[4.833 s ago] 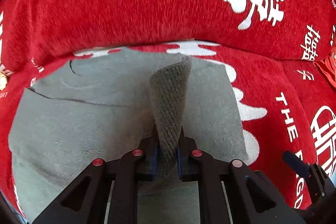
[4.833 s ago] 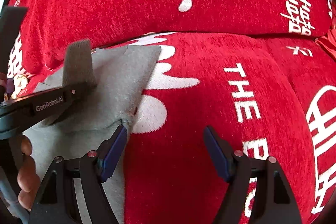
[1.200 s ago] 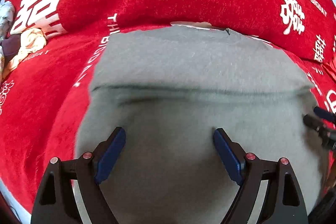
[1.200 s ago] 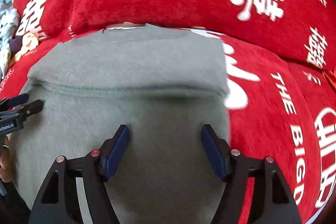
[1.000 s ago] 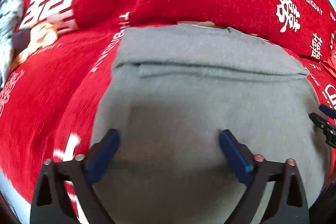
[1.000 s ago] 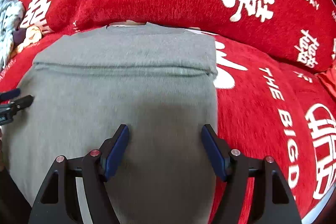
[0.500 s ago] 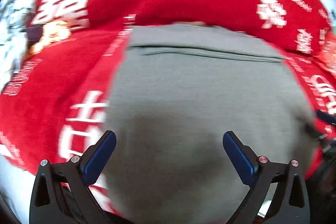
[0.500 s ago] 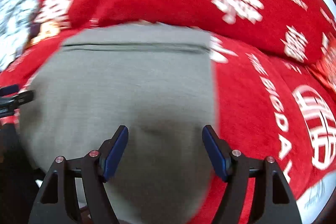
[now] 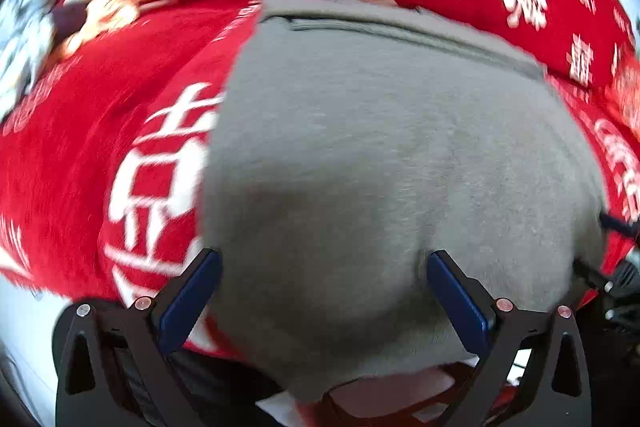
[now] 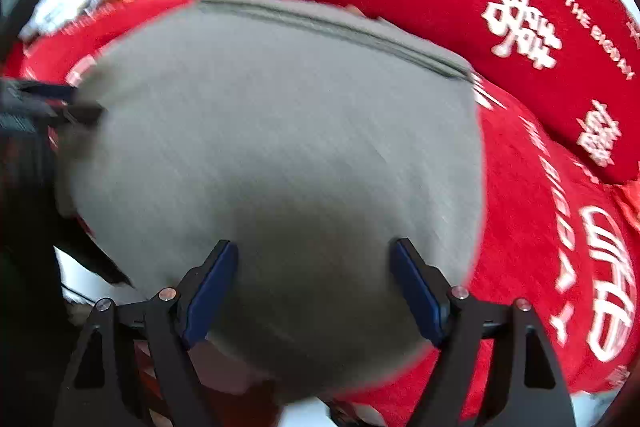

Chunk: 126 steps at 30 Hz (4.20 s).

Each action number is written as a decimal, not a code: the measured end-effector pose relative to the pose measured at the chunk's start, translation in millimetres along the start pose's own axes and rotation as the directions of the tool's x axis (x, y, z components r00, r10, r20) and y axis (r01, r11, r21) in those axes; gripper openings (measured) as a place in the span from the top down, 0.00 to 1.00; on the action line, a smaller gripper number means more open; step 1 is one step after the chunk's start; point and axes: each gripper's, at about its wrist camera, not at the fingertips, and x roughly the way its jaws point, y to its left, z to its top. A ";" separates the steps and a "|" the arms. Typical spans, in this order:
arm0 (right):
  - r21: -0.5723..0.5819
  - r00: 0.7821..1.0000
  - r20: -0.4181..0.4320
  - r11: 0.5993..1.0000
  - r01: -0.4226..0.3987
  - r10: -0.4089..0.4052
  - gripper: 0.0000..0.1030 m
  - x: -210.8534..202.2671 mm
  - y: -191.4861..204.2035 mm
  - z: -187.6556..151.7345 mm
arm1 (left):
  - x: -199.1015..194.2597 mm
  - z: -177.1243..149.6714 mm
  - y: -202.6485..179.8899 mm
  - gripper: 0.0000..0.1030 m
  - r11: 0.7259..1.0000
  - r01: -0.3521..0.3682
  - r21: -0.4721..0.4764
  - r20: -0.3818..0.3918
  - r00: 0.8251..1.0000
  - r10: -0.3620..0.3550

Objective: Fold small clothes

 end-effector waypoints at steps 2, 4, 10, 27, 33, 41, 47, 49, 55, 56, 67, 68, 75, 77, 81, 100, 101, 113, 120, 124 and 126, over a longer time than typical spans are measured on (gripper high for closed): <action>0.050 1.000 -0.016 0.999 0.003 -0.002 0.21 -7.9 -6.1 -6.8 | -6.5 -5.0 10.3 0.00 0.998 0.003 -0.058 0.018 1.000 -0.002; 0.148 1.000 -0.009 0.989 -0.001 0.002 0.21 -16.8 -18.9 -14.5 | -8.9 -10.2 25.8 0.00 0.992 0.021 -0.126 0.008 1.000 -0.020; 0.369 1.000 -0.018 0.929 -0.001 0.009 0.21 -15.3 -50.6 -38.7 | 10.0 -28.4 39.7 0.05 0.969 0.141 -0.204 -0.027 0.988 -0.149; 0.391 0.990 0.089 0.910 -0.136 0.109 0.32 -9.8 -44.4 -46.9 | 10.9 -31.8 9.8 0.13 0.992 0.088 -0.092 -0.008 0.996 -0.090; 0.387 0.987 0.091 0.908 -0.157 0.132 0.37 -8.7 -43.4 -47.1 | 4.3 -36.1 19.8 0.19 0.986 0.117 -0.120 0.037 0.993 -0.113; 0.352 0.985 0.111 0.921 -0.164 0.133 0.46 -6.7 -35.1 -47.4 | -1.4 -34.1 27.3 0.47 0.980 0.123 -0.155 0.066 0.991 -0.113; 0.379 0.983 0.117 0.909 -0.176 0.141 0.55 -8.8 -40.6 -50.0 | -5.1 -34.1 18.3 0.67 0.984 0.130 -0.121 0.053 0.991 -0.124; 0.391 0.980 0.126 0.900 -0.194 0.157 0.55 -8.3 -44.5 -51.3 | -5.0 -34.9 19.6 0.63 0.984 0.130 -0.125 0.055 0.991 -0.124; 0.353 0.987 0.102 0.923 -0.151 0.122 0.60 -6.9 -37.1 -48.0 | -6.7 -34.6 20.0 0.78 0.982 0.143 -0.121 0.054 0.989 -0.138; 0.355 0.988 0.100 0.924 -0.142 0.114 0.85 -7.0 -37.8 -48.1 | -7.8 -34.2 21.1 0.84 0.978 0.164 -0.126 0.054 0.986 -0.158; 0.514 0.898 0.261 0.737 -0.439 0.354 0.88 -5.8 -80.3 -61.7 | -6.4 -34.1 32.2 0.85 0.958 0.216 -0.190 0.040 0.976 -0.212; 0.514 0.889 0.261 0.726 -0.457 0.376 0.85 -2.2 -80.4 -61.6 | -5.0 -34.5 32.4 0.85 0.958 0.211 -0.193 0.037 0.977 -0.208; 0.500 0.888 0.250 0.734 -0.460 0.386 0.70 8.3 -72.8 -60.0 | -4.7 -37.0 22.7 0.59 0.969 0.199 -0.148 0.023 0.980 -0.197; 0.480 0.893 0.249 0.753 -0.450 0.375 0.73 5.7 -69.6 -60.5 | -5.4 -36.2 16.5 0.84 0.982 0.154 -0.111 0.026 0.988 -0.152; 0.468 0.883 0.260 0.749 -0.469 0.391 0.88 -1.2 -69.9 -55.5 | -10.1 -32.4 21.3 0.87 0.973 0.190 -0.132 0.017 0.982 -0.189; 0.469 0.723 0.543 0.560 -0.683 0.427 0.88 -43.5 -117.3 -31.2 | -63.6 21.1 18.8 0.87 0.951 0.275 -0.141 0.207 0.948 -0.243; 0.477 0.725 0.545 0.556 -0.681 0.420 0.88 -43.3 -119.9 -28.6 | -62.6 25.4 18.8 0.87 0.952 0.270 -0.143 0.209 0.949 -0.237; 0.538 0.766 0.544 0.557 -0.632 0.343 0.89 -33.3 -149.7 25.1 | -50.1 85.7 17.1 0.87 0.966 0.212 -0.151 0.217 0.960 -0.176; 0.564 0.815 0.492 0.600 -0.567 0.307 0.89 -21.3 -156.1 46.3 | -38.5 109.4 11.5 0.87 0.979 0.159 -0.126 0.195 0.972 -0.132; 0.574 0.837 0.463 0.622 -0.533 0.290 0.89 -14.0 -157.4 54.1 | -28.5 117.2 7.3 0.87 0.985 0.126 -0.117 0.173 0.979 -0.105; 0.581 0.851 0.445 0.634 -0.511 0.279 0.89 -9.8 -157.3 59.0 | -24.1 120.6 5.3 0.87 0.988 0.109 -0.112 0.163 0.982 -0.090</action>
